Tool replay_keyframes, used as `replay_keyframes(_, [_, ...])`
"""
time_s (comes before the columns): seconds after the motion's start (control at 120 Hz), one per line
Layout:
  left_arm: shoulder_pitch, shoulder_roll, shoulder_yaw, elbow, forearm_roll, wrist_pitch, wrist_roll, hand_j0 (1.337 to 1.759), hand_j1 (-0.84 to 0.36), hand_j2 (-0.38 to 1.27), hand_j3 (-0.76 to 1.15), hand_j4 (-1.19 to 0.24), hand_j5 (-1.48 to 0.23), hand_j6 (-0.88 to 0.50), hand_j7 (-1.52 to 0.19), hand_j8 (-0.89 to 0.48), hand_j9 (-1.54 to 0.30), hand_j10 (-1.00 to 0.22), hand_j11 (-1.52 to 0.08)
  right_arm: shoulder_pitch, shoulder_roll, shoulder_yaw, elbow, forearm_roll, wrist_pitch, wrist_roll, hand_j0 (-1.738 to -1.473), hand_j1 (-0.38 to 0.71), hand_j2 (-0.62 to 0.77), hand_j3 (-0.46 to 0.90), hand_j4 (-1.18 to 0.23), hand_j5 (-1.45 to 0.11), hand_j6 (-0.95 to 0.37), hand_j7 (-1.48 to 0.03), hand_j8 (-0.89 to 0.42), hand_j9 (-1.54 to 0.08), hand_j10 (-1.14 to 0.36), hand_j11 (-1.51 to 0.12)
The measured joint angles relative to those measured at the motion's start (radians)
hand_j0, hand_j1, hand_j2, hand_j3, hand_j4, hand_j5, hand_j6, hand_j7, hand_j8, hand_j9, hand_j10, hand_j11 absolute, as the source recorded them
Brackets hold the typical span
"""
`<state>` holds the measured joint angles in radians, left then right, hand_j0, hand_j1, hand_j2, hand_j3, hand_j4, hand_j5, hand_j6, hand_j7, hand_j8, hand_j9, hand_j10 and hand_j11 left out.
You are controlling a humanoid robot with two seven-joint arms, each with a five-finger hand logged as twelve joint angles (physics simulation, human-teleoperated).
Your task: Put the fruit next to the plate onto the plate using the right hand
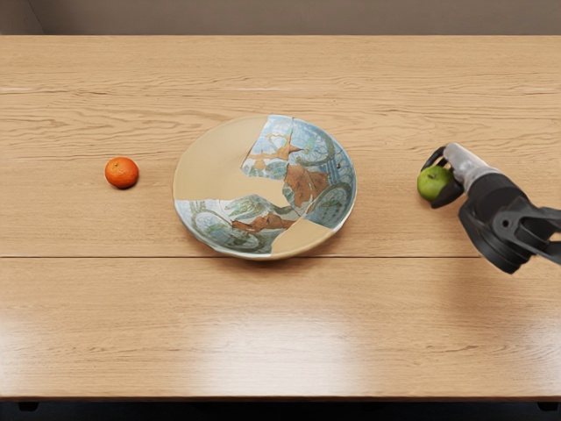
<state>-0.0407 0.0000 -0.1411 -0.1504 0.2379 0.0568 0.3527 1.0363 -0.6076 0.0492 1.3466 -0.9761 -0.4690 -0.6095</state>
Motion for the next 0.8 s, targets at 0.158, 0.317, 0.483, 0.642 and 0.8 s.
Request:
replay_keyframes(0.158, [0.004,0.000,0.000,0.001,0.000,0.000,0.000,1.658,0.33,0.00,0.00,-0.02,-0.03,-0.02,-0.03,-0.02,-0.03,-0.02,-0.03,0.035,-0.002,0.000,0.025,0.023,0.020,0.000,-1.643,0.21,0.10,0.00,-0.46,-1.04,-0.33,-1.03,-0.36,-1.07,-0.63,-1.10])
replay_keyframes(0.317, [0.020,0.000,-0.001,0.001,0.000,0.000,0.000,1.658,0.33,0.00,0.00,-0.02,-0.03,-0.02,-0.03,-0.02,-0.03,-0.02,-0.03,0.083,-0.004,-0.006,0.049,0.054,0.042,0.000,-1.643,0.20,0.09,0.00,-0.46,-1.04,-0.33,-1.02,-0.37,-1.07,-0.64,-1.09])
replay_keyframes(0.483, [0.051,0.000,-0.003,0.002,0.000,0.000,0.000,1.658,0.33,0.00,0.00,-0.02,-0.03,-0.02,-0.03,-0.02,-0.03,-0.02,-0.03,0.134,0.001,-0.010,0.080,0.095,0.053,0.000,-1.643,0.20,0.09,0.00,-0.46,-1.03,-0.33,-1.01,-0.37,-1.06,-0.64,-1.08])
replay_keyframes(0.642, [0.045,0.000,0.000,0.002,0.000,0.000,0.000,1.658,0.33,0.00,0.00,-0.02,-0.03,-0.02,-0.03,-0.02,-0.03,-0.02,-0.03,0.204,0.017,-0.023,0.105,0.151,0.056,0.000,-1.644,0.21,0.10,0.00,-0.46,-1.03,-0.34,-1.01,-0.37,-1.05,-0.64,-1.08])
replay_keyframes(0.8, [0.042,0.000,0.003,0.003,0.000,0.000,0.000,1.658,0.33,0.00,0.00,-0.02,-0.03,-0.02,-0.03,-0.02,-0.03,-0.02,-0.03,0.293,0.068,-0.059,0.113,0.211,0.053,0.000,-1.644,0.21,0.10,0.00,-0.46,-1.02,-0.34,-1.01,-0.37,-1.05,-0.64,-1.07])
